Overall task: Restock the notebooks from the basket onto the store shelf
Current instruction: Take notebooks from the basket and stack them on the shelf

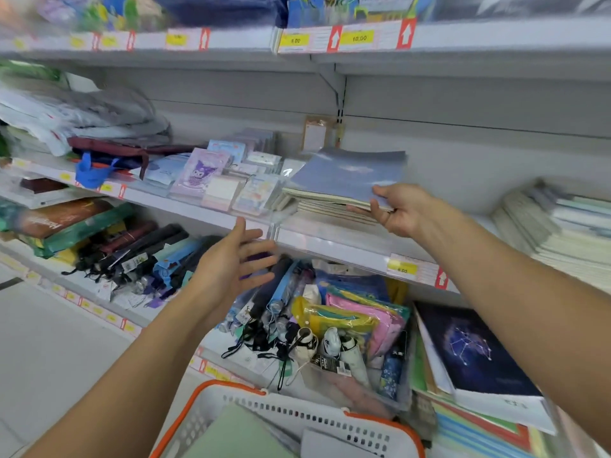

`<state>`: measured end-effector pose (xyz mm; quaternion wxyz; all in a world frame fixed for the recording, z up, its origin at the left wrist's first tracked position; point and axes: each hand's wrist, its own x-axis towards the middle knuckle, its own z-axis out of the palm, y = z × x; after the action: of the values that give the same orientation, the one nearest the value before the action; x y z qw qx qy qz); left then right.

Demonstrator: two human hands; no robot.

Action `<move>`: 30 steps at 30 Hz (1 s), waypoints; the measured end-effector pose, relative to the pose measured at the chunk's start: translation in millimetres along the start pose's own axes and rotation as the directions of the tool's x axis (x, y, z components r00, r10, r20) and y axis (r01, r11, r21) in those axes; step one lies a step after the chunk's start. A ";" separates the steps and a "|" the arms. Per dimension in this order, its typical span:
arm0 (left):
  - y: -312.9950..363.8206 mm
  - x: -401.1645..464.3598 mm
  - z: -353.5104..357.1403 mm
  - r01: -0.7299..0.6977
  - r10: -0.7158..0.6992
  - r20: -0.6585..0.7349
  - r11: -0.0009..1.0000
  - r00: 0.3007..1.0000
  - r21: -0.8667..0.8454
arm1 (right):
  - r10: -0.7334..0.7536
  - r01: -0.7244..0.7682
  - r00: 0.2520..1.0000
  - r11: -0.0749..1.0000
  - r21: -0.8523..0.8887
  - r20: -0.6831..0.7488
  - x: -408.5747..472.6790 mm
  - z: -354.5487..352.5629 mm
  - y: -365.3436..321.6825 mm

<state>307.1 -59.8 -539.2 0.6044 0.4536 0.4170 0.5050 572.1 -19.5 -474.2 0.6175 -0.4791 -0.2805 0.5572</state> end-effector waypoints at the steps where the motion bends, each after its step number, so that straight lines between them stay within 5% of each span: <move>1: -2.1 2.6 -0.4 0.001 -0.001 0.000 1.000 1.000 0.013 | 0.002 -0.003 1.000 1.000 -0.022 -0.030 9.4 -0.1 -6.8; 7: -12.3 14.6 3.7 0.003 -0.003 0.003 0.997 1.000 0.080 | -0.083 0.051 0.991 0.961 -0.270 -0.108 30.6 -0.3 -25.9; 13: -17.0 18.1 7.2 0.010 -0.011 0.006 0.995 1.000 0.104 | -0.207 -0.008 0.968 0.550 -0.835 -0.145 41.8 -16.4 -22.8; 20: -21.1 19.4 3.3 0.017 -0.016 -0.009 0.989 1.000 0.147 | -0.352 0.005 0.923 0.419 -0.908 -0.158 60.2 -15.7 -22.1; 27: -23.6 18.1 -1.8 0.014 -0.015 0.004 0.982 1.000 0.189 | -0.271 -0.024 0.939 0.566 -0.824 -0.213 75.9 -13.5 -22.1; 30: -23.3 13.6 -6.3 0.037 -0.040 0.006 0.969 0.999 0.245 | -0.376 -0.029 0.907 0.400 -0.916 -0.193 55.9 -8.1 -18.7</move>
<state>308.4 -47.4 -564.0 0.5559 0.5193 0.4815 0.4353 599.6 33.3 -470.9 0.3580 -0.7974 -0.4628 0.1476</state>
